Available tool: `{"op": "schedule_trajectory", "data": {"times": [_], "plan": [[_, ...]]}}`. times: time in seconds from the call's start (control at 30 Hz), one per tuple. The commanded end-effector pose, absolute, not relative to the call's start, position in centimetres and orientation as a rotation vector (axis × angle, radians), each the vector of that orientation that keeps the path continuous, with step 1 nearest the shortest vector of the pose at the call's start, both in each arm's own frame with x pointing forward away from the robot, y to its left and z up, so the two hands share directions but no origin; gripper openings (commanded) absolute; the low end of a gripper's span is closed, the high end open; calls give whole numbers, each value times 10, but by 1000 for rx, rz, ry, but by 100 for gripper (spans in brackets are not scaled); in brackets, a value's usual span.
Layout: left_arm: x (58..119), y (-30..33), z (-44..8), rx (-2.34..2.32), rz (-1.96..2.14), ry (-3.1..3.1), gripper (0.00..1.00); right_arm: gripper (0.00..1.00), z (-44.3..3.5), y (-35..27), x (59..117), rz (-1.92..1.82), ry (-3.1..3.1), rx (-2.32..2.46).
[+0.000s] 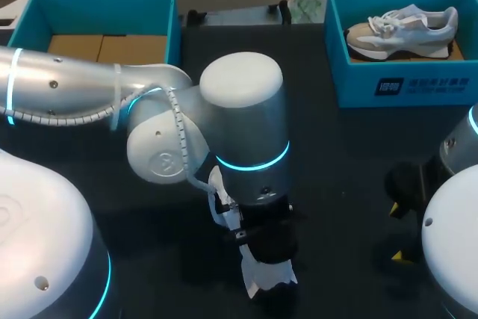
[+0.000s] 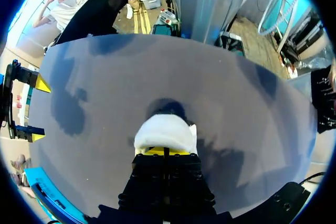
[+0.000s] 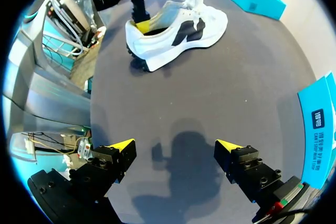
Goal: Take the shoe out of the shoebox, open the shoe tongue, remove and reinsert the insole, then place the shoe into the shoebox
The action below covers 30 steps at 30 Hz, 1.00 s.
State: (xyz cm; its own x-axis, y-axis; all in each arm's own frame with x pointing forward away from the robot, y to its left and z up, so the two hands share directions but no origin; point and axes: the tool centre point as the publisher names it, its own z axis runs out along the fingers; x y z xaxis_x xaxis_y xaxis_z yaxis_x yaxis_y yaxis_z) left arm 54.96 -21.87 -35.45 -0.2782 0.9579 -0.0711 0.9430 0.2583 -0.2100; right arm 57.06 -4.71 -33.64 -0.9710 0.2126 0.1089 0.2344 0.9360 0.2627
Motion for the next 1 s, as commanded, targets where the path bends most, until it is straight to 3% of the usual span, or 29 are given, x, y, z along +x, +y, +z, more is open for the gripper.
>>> {"op": "schedule_trajectory", "data": {"times": [0.03, 0.57, 1.0], "plan": [[542, -224, -364, -1824, 334, -2420, 0, 100, -335, -48, 568, -426, -3016, -348], [548, -217, -423, -1777, 267, -2472, 0, 100, -335, -48, 568, -426, -3016, -348], [572, -207, -384, -1890, 219, -2505, 0, 100, -335, -48, 568, -426, -3016, -348]]}}
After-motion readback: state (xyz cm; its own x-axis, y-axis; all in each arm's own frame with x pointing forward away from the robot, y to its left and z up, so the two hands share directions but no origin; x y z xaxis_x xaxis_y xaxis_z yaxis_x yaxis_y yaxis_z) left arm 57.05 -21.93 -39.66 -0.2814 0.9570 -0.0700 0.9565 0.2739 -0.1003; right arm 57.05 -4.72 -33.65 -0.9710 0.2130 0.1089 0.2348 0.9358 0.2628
